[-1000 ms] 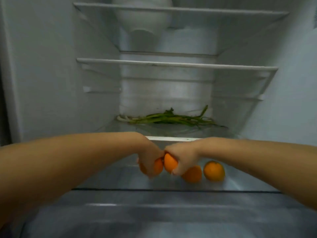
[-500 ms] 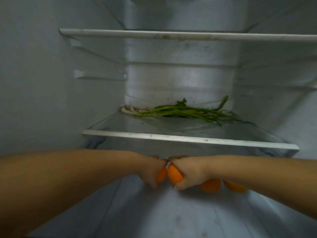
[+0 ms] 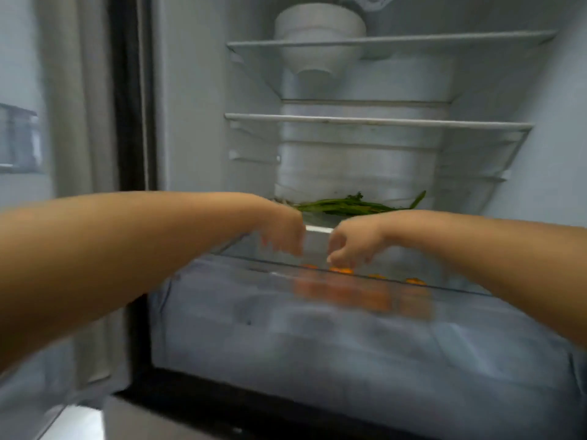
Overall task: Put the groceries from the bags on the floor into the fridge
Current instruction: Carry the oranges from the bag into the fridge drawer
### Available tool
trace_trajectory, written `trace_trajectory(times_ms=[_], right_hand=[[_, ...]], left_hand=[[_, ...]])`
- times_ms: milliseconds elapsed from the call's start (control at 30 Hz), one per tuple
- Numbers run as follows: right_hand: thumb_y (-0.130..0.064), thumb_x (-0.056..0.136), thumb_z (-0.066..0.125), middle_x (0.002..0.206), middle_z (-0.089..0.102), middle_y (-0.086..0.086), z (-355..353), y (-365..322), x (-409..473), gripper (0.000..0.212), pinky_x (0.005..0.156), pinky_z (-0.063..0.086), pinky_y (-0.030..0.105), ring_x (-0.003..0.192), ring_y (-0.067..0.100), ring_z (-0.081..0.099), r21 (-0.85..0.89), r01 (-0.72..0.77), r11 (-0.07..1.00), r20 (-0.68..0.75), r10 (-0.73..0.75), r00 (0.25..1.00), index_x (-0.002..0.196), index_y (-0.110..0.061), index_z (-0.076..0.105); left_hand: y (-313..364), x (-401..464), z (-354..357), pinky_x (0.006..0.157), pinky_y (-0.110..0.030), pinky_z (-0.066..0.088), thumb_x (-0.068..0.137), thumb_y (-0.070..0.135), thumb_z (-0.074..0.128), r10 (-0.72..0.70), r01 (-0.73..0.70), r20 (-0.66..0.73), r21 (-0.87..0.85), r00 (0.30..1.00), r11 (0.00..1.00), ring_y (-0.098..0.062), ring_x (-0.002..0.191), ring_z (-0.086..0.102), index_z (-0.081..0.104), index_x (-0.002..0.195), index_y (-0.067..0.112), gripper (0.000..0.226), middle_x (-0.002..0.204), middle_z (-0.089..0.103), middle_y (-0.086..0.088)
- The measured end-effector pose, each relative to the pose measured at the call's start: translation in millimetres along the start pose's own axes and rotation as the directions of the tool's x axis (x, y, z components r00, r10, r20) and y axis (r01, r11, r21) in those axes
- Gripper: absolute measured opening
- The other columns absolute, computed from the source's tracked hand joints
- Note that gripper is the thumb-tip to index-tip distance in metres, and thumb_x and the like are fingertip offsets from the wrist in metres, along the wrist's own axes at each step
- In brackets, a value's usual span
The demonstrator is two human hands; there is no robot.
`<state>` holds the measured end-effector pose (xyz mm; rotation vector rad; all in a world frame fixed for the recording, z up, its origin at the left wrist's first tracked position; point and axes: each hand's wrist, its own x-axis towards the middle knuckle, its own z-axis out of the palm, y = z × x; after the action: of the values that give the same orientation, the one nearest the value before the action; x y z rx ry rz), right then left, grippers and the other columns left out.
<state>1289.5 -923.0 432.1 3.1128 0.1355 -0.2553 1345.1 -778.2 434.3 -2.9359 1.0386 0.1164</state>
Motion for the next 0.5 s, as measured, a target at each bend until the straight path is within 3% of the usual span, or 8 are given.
trace_trajectory(times_ms=[33,100,200,333,500], right_hand=[[-0.027,0.094,0.053,0.096,0.069,0.007,-3,-8,-13,0.03,0.065,0.055,0.03,0.076,0.018,0.065,-0.008,0.012,1.0,-0.1,-0.013,0.995,0.115,-0.009,0.064],[-0.027,0.092,0.053,0.104,0.071,0.006,-4,-24,-36,0.027,0.075,0.054,0.03,0.086,0.022,0.068,-0.09,0.023,0.996,-0.325,-0.051,0.944,0.11,-0.014,0.067],[-0.032,0.088,0.053,0.11,0.068,0.002,5,-53,-67,0.024,0.085,0.051,0.035,0.101,0.024,0.061,-0.068,0.066,0.995,-0.534,-0.093,0.84,0.105,-0.022,0.067],[-0.034,0.087,0.054,0.1,0.069,-0.002,29,-104,-98,0.017,0.077,0.053,0.036,0.09,0.021,0.062,-0.056,0.18,0.982,-0.553,-0.18,0.813,0.097,-0.026,0.065],[-0.035,0.088,0.052,0.102,0.066,-0.004,75,-193,-125,0.019,0.077,0.051,0.036,0.095,0.021,0.06,-0.138,0.341,0.93,-0.467,-0.365,0.806,0.099,-0.025,0.063]], left_hand=[[0,-20,-3,0.076,-0.035,0.052,0.091,0.027,0.058,-0.013,0.013,-0.127,0.003,0.992,1.0,-0.023,0.076,0.061,0.067,0.111,0.007,0.03,0.091,0.069,-0.01],[-1,-59,0,0.085,-0.032,0.049,0.088,0.028,0.059,-0.044,0.04,-0.368,-0.016,0.929,0.999,-0.027,0.097,0.062,0.069,0.103,0.013,0.024,0.105,0.069,-0.009],[-4,-116,14,0.082,-0.03,0.048,0.085,0.028,0.059,-0.117,0.046,-0.528,-0.145,0.841,0.988,-0.026,0.098,0.06,0.065,0.093,0.021,0.013,0.1,0.066,-0.005],[-16,-186,43,0.083,-0.034,0.052,0.086,0.028,0.057,-0.194,0.067,-0.528,-0.251,0.827,0.966,-0.021,0.091,0.06,0.064,0.093,0.022,0.012,0.088,0.059,0.003],[-42,-284,103,0.071,-0.025,0.042,0.087,0.023,0.06,-0.302,0.118,-0.506,-0.363,0.808,0.924,-0.016,0.08,0.056,0.065,0.093,0.016,0.01,0.081,0.058,0.003]])
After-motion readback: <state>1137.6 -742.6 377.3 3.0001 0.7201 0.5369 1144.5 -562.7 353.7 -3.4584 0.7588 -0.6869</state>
